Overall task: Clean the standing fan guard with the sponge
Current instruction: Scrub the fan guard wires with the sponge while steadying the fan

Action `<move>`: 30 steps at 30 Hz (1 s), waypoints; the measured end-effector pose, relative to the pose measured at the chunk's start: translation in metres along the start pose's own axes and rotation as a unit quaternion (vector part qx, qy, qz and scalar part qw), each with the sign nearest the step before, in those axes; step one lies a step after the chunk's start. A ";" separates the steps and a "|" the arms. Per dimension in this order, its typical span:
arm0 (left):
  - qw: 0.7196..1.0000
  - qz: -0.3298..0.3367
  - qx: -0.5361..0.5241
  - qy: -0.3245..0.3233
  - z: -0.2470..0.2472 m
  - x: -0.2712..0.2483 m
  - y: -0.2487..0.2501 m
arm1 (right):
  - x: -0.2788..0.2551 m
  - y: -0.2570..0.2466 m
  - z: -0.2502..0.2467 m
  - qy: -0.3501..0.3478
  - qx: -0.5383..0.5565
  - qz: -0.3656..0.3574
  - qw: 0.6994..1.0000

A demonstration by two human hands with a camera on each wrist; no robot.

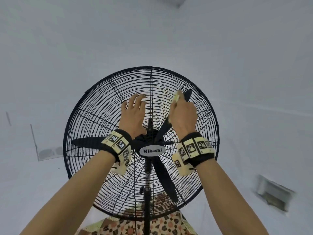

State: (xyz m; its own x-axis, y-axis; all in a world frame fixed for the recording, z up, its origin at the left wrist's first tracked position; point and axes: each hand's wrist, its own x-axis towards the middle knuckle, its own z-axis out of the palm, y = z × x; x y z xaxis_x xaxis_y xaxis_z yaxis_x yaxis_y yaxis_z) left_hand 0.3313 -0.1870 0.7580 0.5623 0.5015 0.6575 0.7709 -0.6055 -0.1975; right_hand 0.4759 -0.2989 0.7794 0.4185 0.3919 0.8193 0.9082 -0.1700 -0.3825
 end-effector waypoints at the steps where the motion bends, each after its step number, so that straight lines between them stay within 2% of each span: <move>1: 1.000 -0.002 0.001 -0.003 0.000 0.000 -0.001 | 0.002 0.003 -0.001 0.006 -0.002 0.015 1.000; 2: 1.000 -0.002 0.000 -0.004 0.000 0.000 -0.001 | 0.002 0.004 -0.003 0.005 0.013 0.005 1.000; 5: 1.000 0.000 -0.003 0.007 0.002 0.000 0.000 | -0.009 -0.006 -0.008 -0.025 0.075 -0.094 0.992; 7: 1.000 0.007 -0.002 0.008 0.003 -0.001 0.001 | -0.015 -0.005 -0.004 -0.030 0.052 -0.123 0.991; 11: 0.999 0.031 0.015 0.006 -0.003 -0.002 -0.003 | -0.002 0.010 -0.004 -0.003 -0.012 0.015 1.000; 13: 0.995 0.065 0.005 0.076 -0.011 0.002 -0.008 | 0.000 0.006 -0.014 -0.011 0.009 0.003 1.000; 15: 0.984 0.073 -0.018 0.160 -0.023 0.015 -0.016 | 0.002 -0.007 -0.023 -0.005 0.072 -0.061 0.996; 16: 0.981 0.062 -0.023 0.181 -0.028 0.023 -0.020 | 0.006 -0.012 -0.024 0.002 0.090 -0.095 0.991; 17: 0.984 0.045 -0.021 0.173 -0.033 0.033 -0.025 | 0.012 -0.019 -0.023 0.010 0.092 -0.130 0.987; 19: 0.995 0.013 -0.014 0.101 -0.036 0.051 -0.032 | 0.025 -0.027 -0.013 0.006 0.072 -0.158 0.985; 21: 0.999 0.002 -0.010 0.049 -0.037 0.062 -0.035 | 0.038 -0.028 -0.011 -0.003 0.048 -0.112 0.993; 24: 0.999 -0.006 -0.011 0.040 -0.044 0.073 -0.038 | 0.048 -0.010 -0.021 -0.008 -0.055 0.022 0.998; 25: 0.999 -0.011 -0.012 0.036 -0.047 0.075 -0.037 | 0.048 -0.006 -0.025 -0.006 -0.057 0.046 0.997; 27: 0.999 -0.022 -0.013 0.030 -0.049 0.078 -0.035 | 0.047 -0.008 -0.032 -0.006 0.021 0.012 1.000; 29: 0.999 -0.024 -0.016 0.041 -0.046 0.080 -0.033 | 0.045 -0.015 -0.027 -0.024 0.118 -0.083 0.989; 30: 0.998 -0.022 -0.019 0.047 -0.044 0.080 -0.032 | 0.043 -0.016 -0.021 -0.037 0.116 -0.120 0.985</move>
State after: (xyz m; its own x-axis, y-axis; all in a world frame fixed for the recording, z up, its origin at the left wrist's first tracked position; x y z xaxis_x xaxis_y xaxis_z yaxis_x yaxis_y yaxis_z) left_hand 0.3387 -0.1544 0.8486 0.4960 0.4693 0.7306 0.7819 -0.6073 -0.1408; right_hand 0.4795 -0.2984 0.8303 0.1829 0.4623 0.8677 0.9502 0.1435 -0.2767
